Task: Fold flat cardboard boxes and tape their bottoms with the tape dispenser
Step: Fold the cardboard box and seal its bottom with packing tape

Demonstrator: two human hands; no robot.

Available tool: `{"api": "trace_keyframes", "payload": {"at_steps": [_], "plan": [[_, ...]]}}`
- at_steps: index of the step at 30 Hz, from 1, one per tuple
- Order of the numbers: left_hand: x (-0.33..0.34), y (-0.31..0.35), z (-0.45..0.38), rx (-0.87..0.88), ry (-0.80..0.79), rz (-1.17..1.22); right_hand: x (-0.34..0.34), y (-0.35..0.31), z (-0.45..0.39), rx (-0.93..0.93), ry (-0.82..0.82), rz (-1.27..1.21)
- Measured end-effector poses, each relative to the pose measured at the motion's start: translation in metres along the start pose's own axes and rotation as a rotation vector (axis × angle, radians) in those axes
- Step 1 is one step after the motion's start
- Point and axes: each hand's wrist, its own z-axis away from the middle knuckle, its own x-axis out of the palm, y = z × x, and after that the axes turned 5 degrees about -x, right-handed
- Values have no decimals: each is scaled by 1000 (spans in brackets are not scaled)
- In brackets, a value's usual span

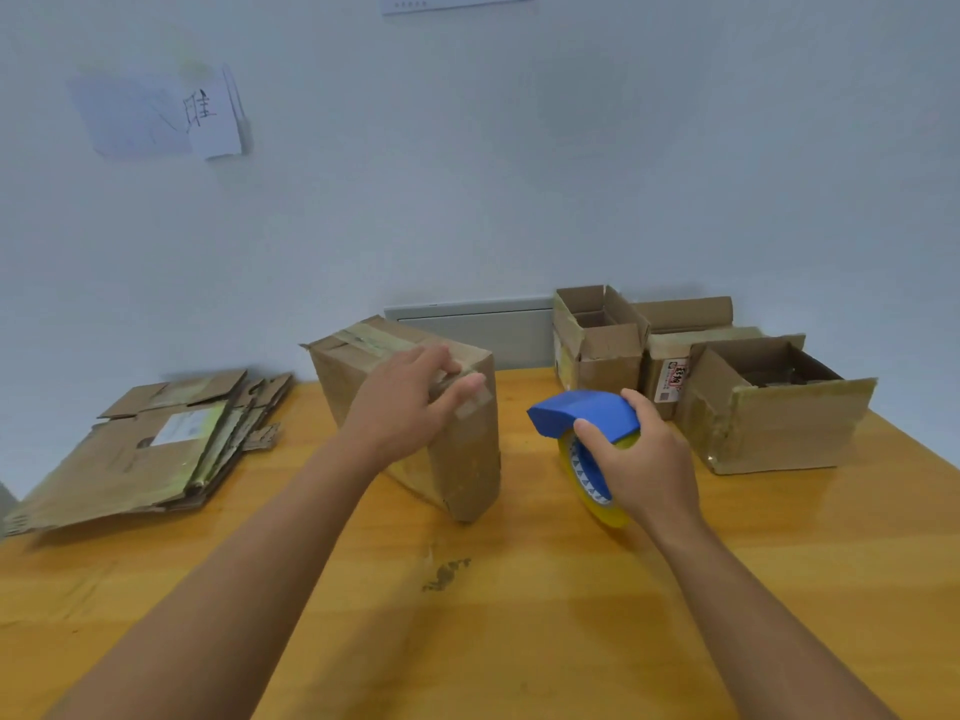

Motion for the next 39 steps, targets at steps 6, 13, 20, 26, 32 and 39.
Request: {"api": "trace_keyframes", "payload": {"at_steps": [6,13,20,26,32,39], "plan": [[15,5,-5,-37,161,-168,24,-6,9,-14,-37,-17],[19,2,-5,32,134,-239,38,-5,15,-24,-21,-4],[22,3,-2,47,197,-250,40,0,13,-20,-9,1],[23,4,-1,49,167,-240,40,1,13,-19,-7,12],[-8,-13,-5,138,-28,-122,38,1,13,-24,-12,-1],[-10,-29,4,66,-91,-36,39,1,10,0,-26,5]]}}
